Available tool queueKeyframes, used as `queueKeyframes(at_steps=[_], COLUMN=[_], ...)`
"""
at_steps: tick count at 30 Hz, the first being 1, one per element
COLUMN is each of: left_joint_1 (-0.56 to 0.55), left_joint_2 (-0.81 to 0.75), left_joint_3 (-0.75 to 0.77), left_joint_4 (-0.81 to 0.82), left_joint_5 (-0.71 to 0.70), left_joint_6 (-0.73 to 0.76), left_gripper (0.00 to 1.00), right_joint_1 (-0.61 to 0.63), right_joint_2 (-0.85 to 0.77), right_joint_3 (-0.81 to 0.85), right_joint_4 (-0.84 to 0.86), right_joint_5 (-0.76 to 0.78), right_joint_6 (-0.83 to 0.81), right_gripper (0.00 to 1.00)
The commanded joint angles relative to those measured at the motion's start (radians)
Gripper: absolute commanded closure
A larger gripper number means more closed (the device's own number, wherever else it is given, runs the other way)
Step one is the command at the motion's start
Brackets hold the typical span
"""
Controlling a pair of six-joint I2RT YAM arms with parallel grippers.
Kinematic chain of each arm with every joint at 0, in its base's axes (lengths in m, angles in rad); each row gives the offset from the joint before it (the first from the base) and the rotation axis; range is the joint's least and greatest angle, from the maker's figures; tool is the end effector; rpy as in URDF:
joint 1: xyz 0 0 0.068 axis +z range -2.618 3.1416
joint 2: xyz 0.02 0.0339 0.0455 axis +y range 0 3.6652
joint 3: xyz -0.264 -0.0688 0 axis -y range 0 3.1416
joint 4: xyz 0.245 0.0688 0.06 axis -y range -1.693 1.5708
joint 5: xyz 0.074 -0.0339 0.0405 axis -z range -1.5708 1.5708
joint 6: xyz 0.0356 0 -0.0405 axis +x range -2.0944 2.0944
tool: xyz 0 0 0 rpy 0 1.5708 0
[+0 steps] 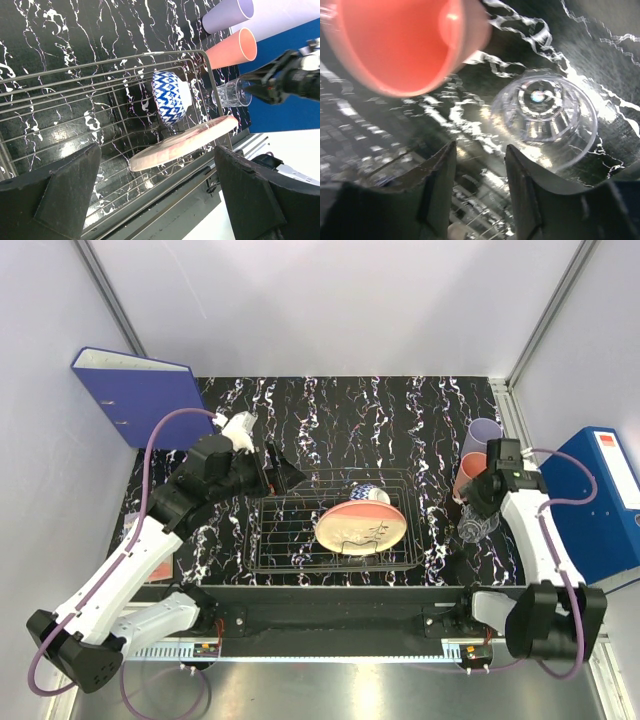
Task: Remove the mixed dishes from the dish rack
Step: Place the cup at the center of the board, then pick up the plate from the dish rack.
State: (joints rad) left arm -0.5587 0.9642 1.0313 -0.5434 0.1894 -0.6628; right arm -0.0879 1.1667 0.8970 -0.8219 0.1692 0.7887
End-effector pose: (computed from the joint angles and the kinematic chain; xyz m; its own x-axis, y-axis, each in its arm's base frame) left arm 0.1718 -0.1153 0.3567 -0.7141 -0.2663 -0.6474 0.2830 0.7361 -0.6149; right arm 0.2173 -0.0252 0.2520 -0.5067 0.7467 -0.4310 0.7426 0.6320 0.2218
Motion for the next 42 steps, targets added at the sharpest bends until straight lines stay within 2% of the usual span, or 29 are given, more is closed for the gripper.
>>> queueKeyframes(at_steps=[1, 6, 10, 13, 14, 16, 17, 18, 20, 24, 25, 29, 32, 38, 42], left_joint_1=[-0.003, -0.003, -0.004, -0.009, -0.018, -0.108, -0.145, -0.217, -0.263, -0.274, -0.276, -0.276, -0.277, -0.287, -0.308], left_joint_2=[-0.007, -0.009, 0.019, 0.059, 0.062, 0.056, 0.044, 0.031, 0.004, 0.043, 0.065, 0.159, 0.212, 0.229, 0.263], left_joint_3=[0.015, 0.029, 0.062, 0.090, 0.084, 0.059, 0.049, 0.015, -0.017, -0.017, -0.011, 0.006, 0.001, -0.040, -0.040], left_joint_4=[0.030, 0.019, -0.018, -0.049, -0.043, -0.001, 0.017, 0.067, 0.141, 0.158, 0.158, 0.190, 0.233, 0.333, 0.341], left_joint_5=[-0.008, -0.019, -0.008, 0.048, 0.061, 0.001, -0.016, -0.051, -0.073, 0.034, 0.041, 0.030, 0.051, 0.119, 0.133], left_joint_6=[0.020, 0.068, 0.156, 0.261, 0.302, 0.354, 0.426, 0.462, 0.553, 0.682, 0.712, 0.767, 0.796, 0.813, 0.812], left_gripper=[0.01, 0.01, 0.01, 0.01, 0.01, 0.01, 0.01, 0.01, 0.01, 0.01, 0.05, 0.10, 0.11, 0.12, 0.13], right_joint_1=[-0.004, -0.004, -0.004, 0.022, 0.025, 0.027, 0.027, 0.027, 0.027, 0.028, 0.028, 0.034, 0.037, 0.045, 0.045], right_joint_2=[-0.087, -0.191, -0.269, -0.300, -0.321, -0.349, -0.372, -0.384, -0.413, -0.440, -0.446, -0.461, -0.490, -0.524, -0.522], right_joint_3=[0.152, 0.304, 0.336, 0.297, 0.237, 0.172, 0.119, 0.096, 0.050, 0.025, 0.023, -0.003, -0.026, -0.056, -0.079], right_joint_4=[-0.066, -0.102, -0.013, 0.074, 0.107, 0.202, 0.228, 0.274, 0.308, 0.337, 0.342, 0.349, 0.363, 0.372, 0.388], right_joint_5=[-0.037, -0.121, -0.322, -0.483, -0.543, -0.589, -0.629, -0.643, -0.672, -0.677, -0.683, -0.697, -0.701, -0.712, -0.721], right_joint_6=[-0.028, -0.071, -0.130, -0.167, -0.163, -0.146, -0.135, -0.129, -0.123, -0.138, -0.138, -0.134, -0.126, -0.118, -0.109], right_gripper=[0.45, 0.18, 0.09, 0.08, 0.08, 0.08, 0.09, 0.09, 0.10, 0.11, 0.10, 0.11, 0.11, 0.11, 0.11])
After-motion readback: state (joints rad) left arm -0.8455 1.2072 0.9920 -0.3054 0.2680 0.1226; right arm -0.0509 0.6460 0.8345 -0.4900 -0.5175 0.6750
